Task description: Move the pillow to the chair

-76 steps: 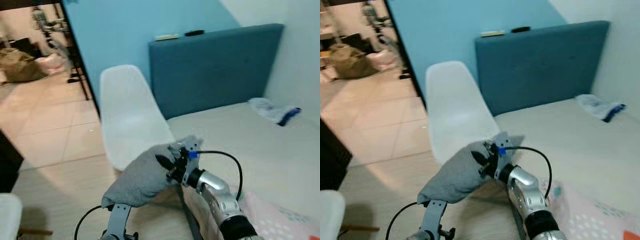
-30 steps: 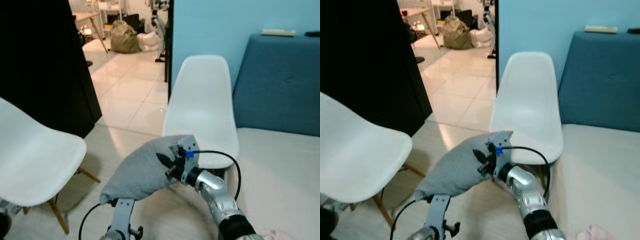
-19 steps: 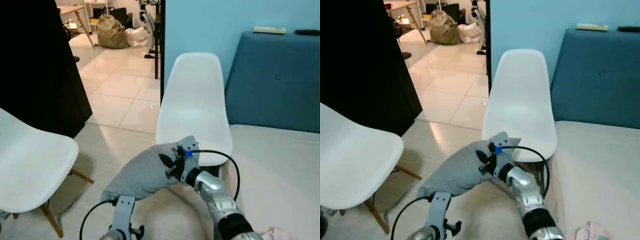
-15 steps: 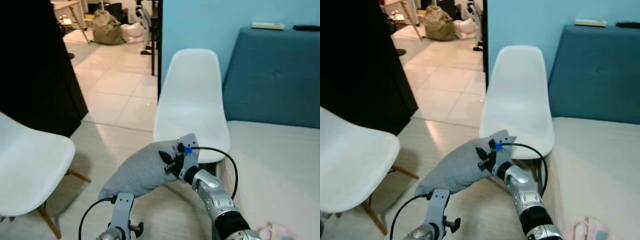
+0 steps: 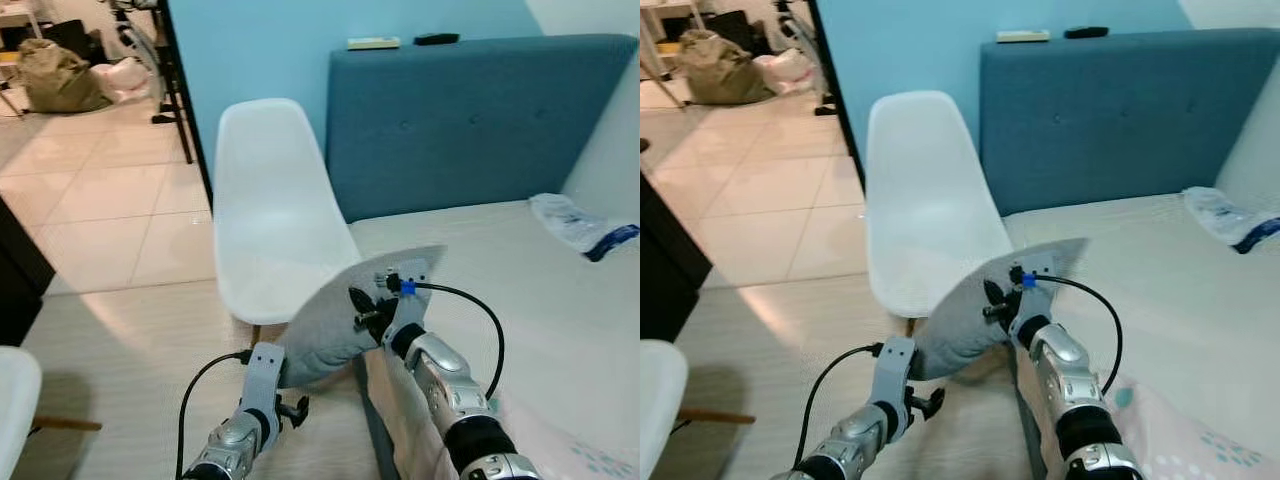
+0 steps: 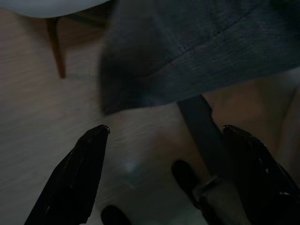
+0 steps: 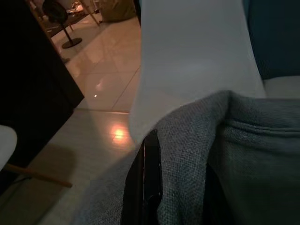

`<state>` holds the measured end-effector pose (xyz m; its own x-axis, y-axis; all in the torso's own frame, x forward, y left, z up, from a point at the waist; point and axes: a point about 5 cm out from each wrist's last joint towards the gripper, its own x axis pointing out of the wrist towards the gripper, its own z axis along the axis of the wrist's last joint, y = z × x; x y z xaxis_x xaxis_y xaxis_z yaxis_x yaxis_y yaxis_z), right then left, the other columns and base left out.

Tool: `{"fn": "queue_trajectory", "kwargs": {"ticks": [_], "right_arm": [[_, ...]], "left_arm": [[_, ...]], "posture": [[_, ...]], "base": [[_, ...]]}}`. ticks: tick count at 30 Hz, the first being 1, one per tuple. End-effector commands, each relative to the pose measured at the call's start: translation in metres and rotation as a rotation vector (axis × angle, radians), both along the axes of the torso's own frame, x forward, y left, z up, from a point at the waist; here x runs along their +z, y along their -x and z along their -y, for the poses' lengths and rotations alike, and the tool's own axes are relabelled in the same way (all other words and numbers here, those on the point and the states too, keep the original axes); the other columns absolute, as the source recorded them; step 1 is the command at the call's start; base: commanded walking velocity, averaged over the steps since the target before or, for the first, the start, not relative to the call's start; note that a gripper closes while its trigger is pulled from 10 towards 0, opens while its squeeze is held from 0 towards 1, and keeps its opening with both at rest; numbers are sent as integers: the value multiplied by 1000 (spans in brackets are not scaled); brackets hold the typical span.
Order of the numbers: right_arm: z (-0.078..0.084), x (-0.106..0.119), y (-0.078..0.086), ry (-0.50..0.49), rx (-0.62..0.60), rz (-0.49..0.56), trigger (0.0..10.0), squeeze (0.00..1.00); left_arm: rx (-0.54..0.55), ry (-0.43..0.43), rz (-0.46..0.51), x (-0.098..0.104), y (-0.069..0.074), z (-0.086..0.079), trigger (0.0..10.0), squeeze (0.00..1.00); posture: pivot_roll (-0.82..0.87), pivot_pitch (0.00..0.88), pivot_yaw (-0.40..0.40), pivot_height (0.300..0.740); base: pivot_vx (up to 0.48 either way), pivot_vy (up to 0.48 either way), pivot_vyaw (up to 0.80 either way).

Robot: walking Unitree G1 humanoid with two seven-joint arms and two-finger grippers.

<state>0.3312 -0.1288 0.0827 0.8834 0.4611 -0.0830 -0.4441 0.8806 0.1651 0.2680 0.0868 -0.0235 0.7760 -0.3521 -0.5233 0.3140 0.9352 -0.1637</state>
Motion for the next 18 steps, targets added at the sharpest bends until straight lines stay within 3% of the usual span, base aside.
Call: {"fn": "queue_trajectory", "kwargs": {"ticks": [1, 10, 14, 18], "right_arm": [[-14, 10, -2, 5, 51, 78, 10000, 0], [-18, -15, 13, 42, 101, -3, 10000, 0], [-26, -17, 16, 64, 171, -4, 10000, 0], [-31, -11, 10, 77, 201, 18, 10000, 0]], "left_arm": [[17, 10, 11, 1, -1, -1, 10000, 0], [80, 26, 87, 12, -13, -8, 10000, 0], [152, 43, 135, 20, -20, -17, 10000, 0], [187, 63, 170, 24, -24, -19, 10000, 0]], "posture": [[-118, 0, 30, 740], [-100, 0, -21, 740], [-58, 0, -94, 740], [-30, 0, -119, 740]], "base": [[0, 0, 0], [0, 0, 0], [124, 0, 0], [253, 0, 0]]}}
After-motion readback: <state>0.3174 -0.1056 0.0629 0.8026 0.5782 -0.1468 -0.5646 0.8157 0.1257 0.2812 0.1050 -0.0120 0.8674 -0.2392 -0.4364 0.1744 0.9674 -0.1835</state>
